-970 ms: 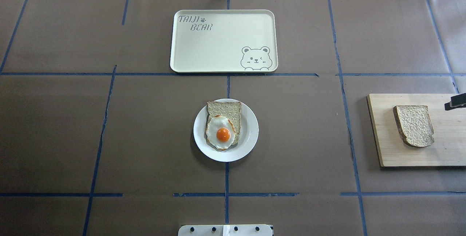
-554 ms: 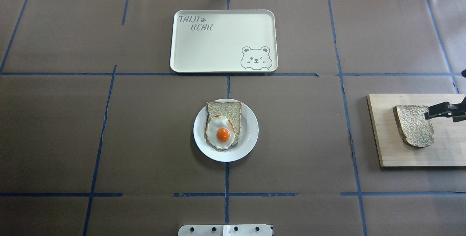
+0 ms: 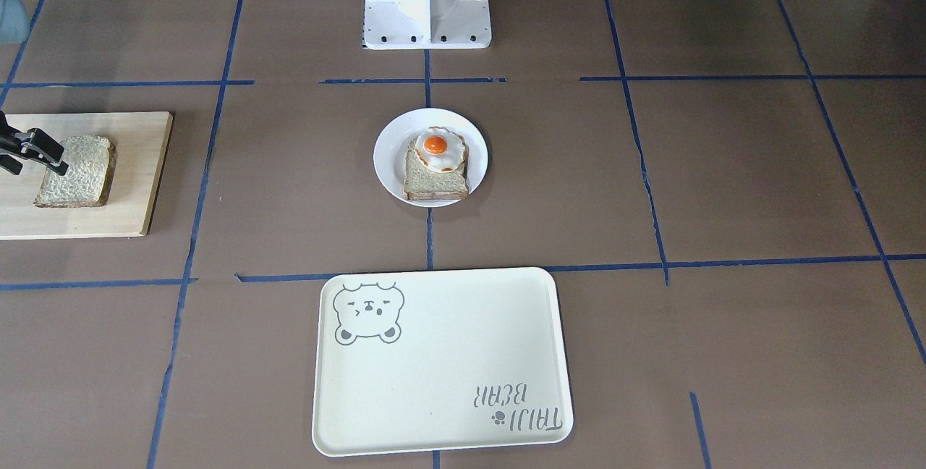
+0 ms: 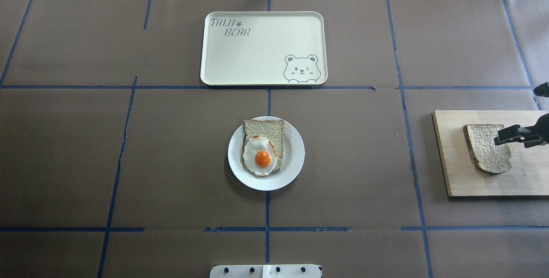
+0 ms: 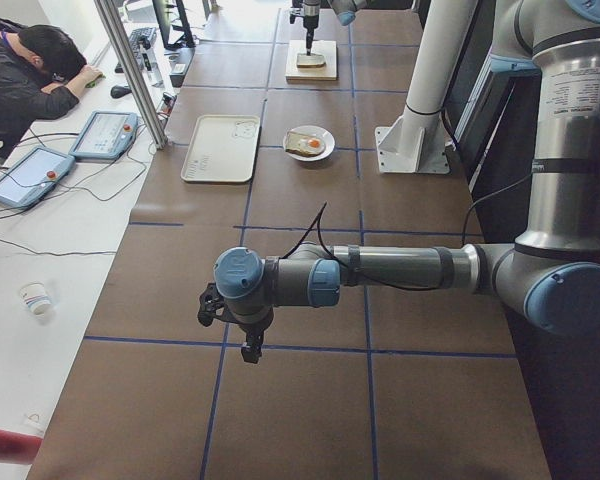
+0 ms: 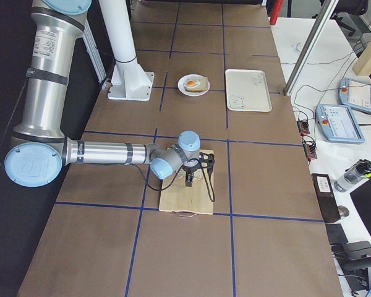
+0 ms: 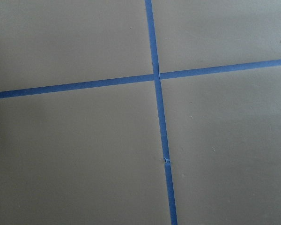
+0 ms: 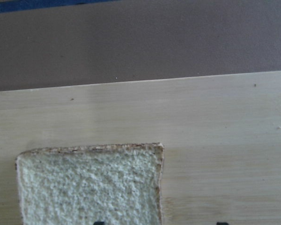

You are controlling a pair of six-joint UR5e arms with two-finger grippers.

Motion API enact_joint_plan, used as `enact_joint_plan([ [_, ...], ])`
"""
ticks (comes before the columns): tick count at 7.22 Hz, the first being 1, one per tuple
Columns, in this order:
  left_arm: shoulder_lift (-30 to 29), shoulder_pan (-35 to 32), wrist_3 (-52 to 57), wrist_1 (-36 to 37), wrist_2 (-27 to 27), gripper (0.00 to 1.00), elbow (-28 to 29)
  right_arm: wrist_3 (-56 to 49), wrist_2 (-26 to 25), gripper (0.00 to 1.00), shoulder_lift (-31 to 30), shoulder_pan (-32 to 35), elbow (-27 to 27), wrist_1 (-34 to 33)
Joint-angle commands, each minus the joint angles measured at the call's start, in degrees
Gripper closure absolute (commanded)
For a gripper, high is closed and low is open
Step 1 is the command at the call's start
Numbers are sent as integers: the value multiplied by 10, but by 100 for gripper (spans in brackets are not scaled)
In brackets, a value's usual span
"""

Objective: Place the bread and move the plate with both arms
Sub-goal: 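Lower the right gripper onto the bread slice on the bamboo board and grasp it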

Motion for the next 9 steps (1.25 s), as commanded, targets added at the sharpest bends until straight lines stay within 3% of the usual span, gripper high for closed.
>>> enact_joint_plan([
  [1,0,0,0,0,-1,0,0,0,-1,33,0,0,-4,-1],
  [4,0,0,0,0,0,0,-2,-2,1,44,0,0,-4,0],
  [9,0,-1,0,0,-1,0,-5,-5,4,44,1,-7,-9,-2],
])
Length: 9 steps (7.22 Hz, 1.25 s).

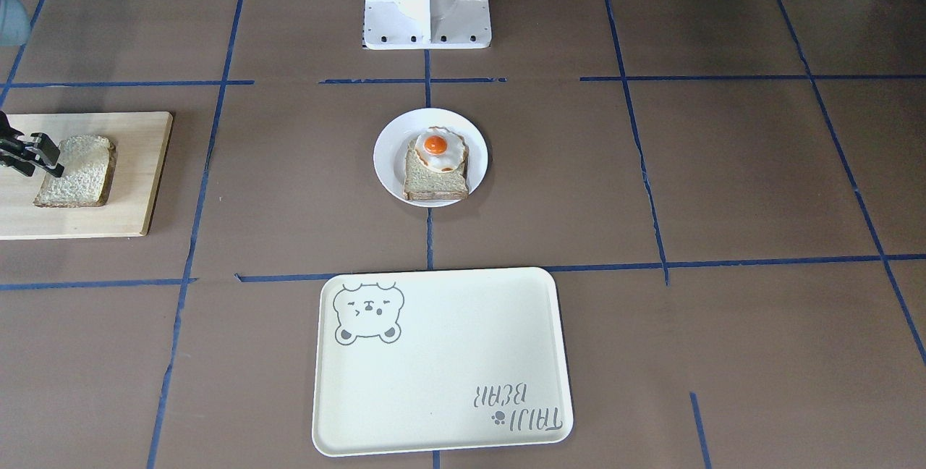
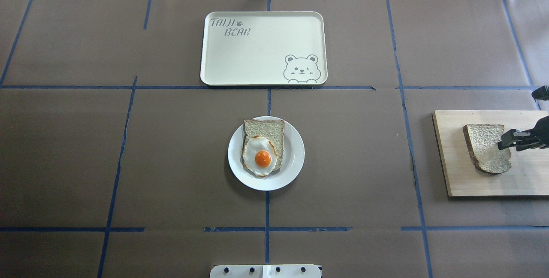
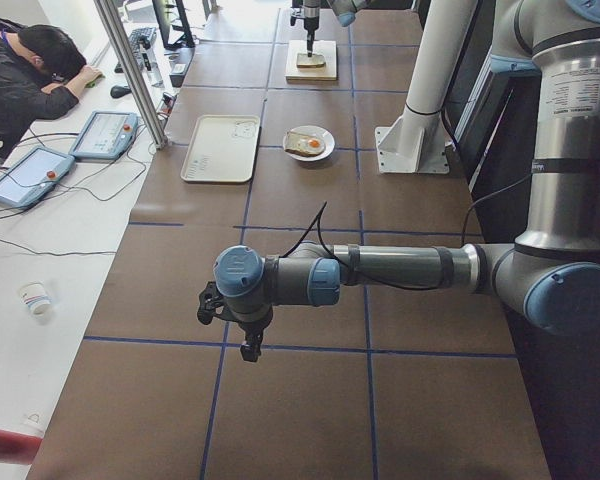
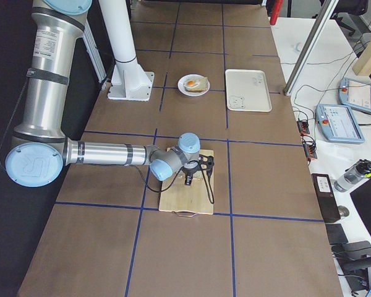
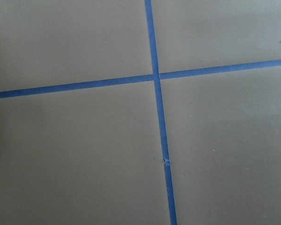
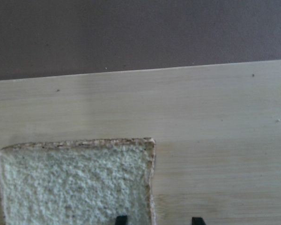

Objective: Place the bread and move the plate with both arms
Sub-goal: 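Lower the right gripper onto the bread slice on the bamboo board and grasp it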

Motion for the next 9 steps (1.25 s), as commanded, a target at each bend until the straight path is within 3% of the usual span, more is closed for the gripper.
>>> enact_joint_plan([
  [1,0,-1,0,0,0,0,-3,-3,1,44,0,-2,-4,0],
  [2,0,-1,0,0,0,0,-4,-4,0,49,0,-2,-10,0],
  [5,0,-1,0,0,0,0,-4,-5,1,83,0,-4,-8,0],
  [6,0,-1,0,1,0,0,-4,-4,2,90,0,-4,-4,0],
  [9,-1,-1,0,1,0,0,-5,-5,-1,100,1,-2,6,1],
])
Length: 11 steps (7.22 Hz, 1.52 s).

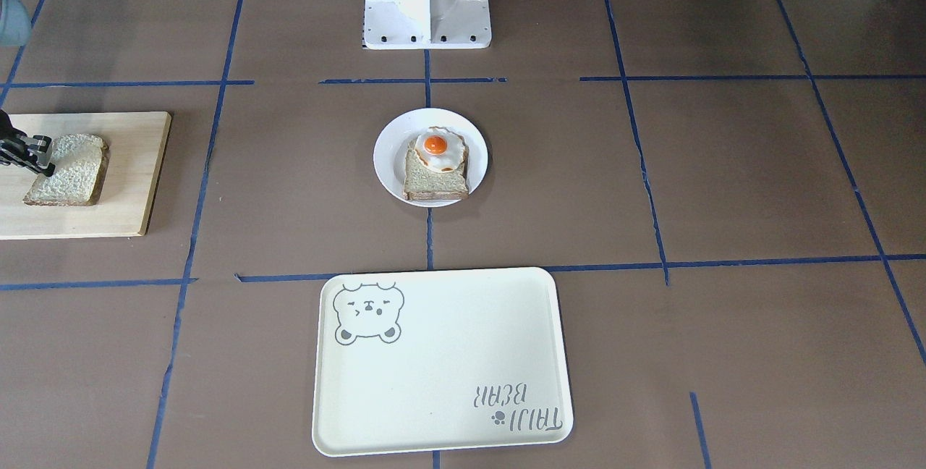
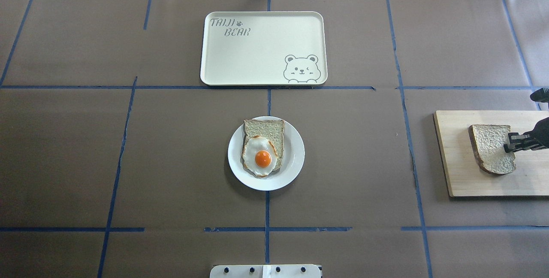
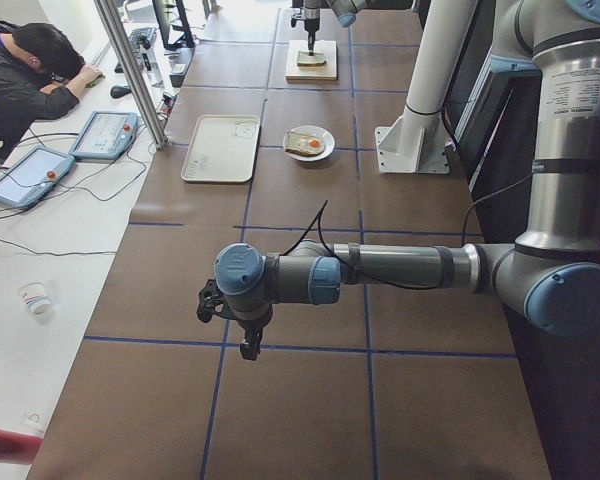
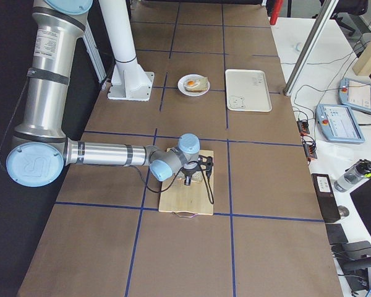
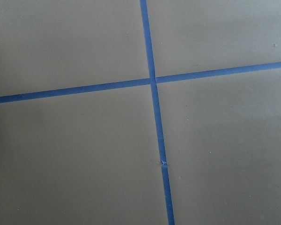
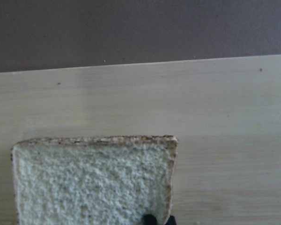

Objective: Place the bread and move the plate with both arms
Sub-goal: 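Lower the right gripper onto the bread slice on the bamboo board and grasp it, then lift the bread with the right gripper and lay it on the egg toast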

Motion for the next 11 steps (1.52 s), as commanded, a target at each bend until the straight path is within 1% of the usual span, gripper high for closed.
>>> enact_joint_plan([
  [1,-1,0,0,0,0,0,0,6,-2,100,0,2,32,1],
  [4,-1,0,-2,0,-2,0,-4,10,-3,100,-2,40,110,1],
  [5,-1,0,-2,0,-3,0,-4,44,-3,100,8,45,134,1],
  [6,0,0,-2,1,-4,0,-4,111,-1,100,58,45,138,1],
  [7,1,-1,-3,0,-4,0,-4,199,1,100,121,39,138,0],
  [9,1,-4,-4,0,-5,0,-4,336,-14,100,239,-48,130,-1],
  [10,1,-4,-4,1,-5,0,-4,363,-57,100,283,-100,125,-3],
  [11,1,-4,-4,1,-5,0,-4,379,-121,100,321,-164,113,-7],
])
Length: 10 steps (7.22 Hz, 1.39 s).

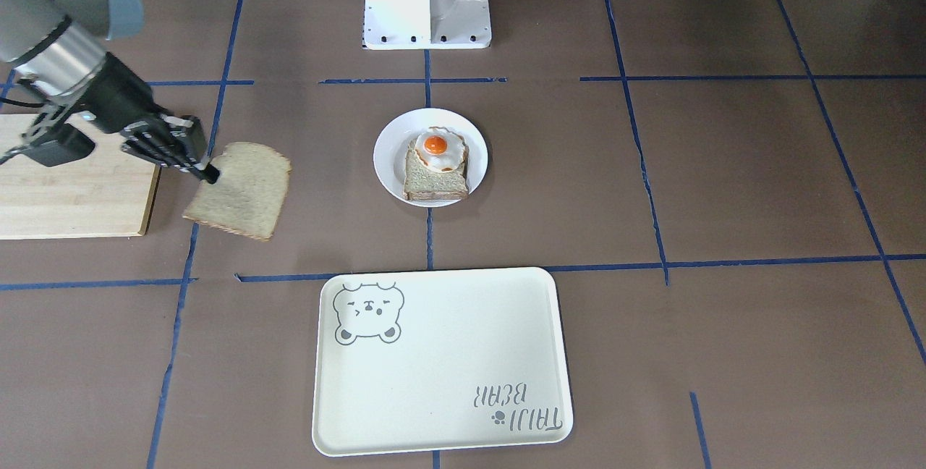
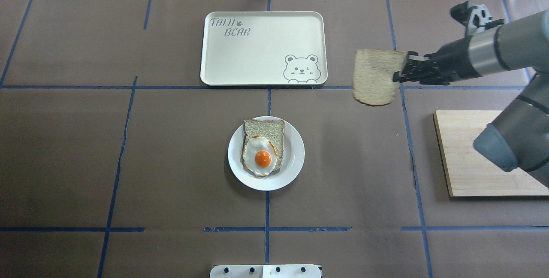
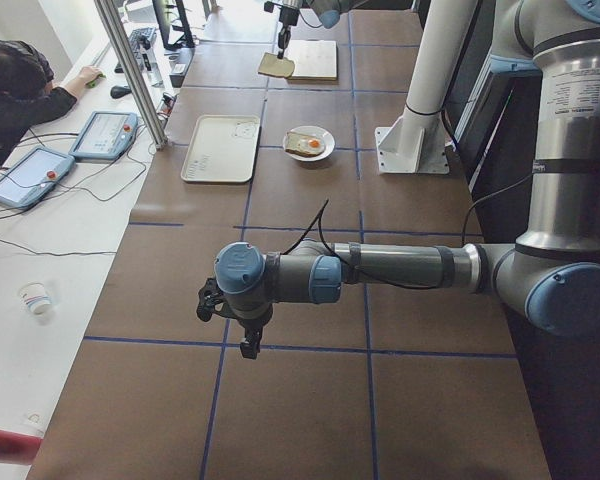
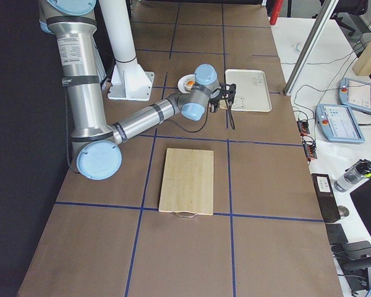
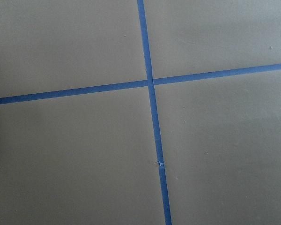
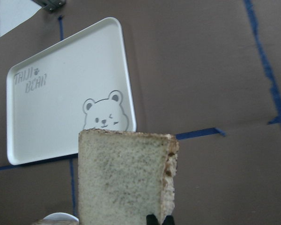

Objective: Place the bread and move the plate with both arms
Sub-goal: 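Lift the bread with the right gripper and lay it on the egg toast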

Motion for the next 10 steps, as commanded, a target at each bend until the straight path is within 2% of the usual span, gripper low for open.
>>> enact_joint_plan([
  [1,1,0,0,0,0,0,0,33,-124,100,71,-127,-17,-4],
  [4,1,0,0,0,2,0,2,8,-176,100,126,-198,-91,1],
  [10,4,0,1,0,1,0,3,-23,-184,99,128,-236,-103,-3],
])
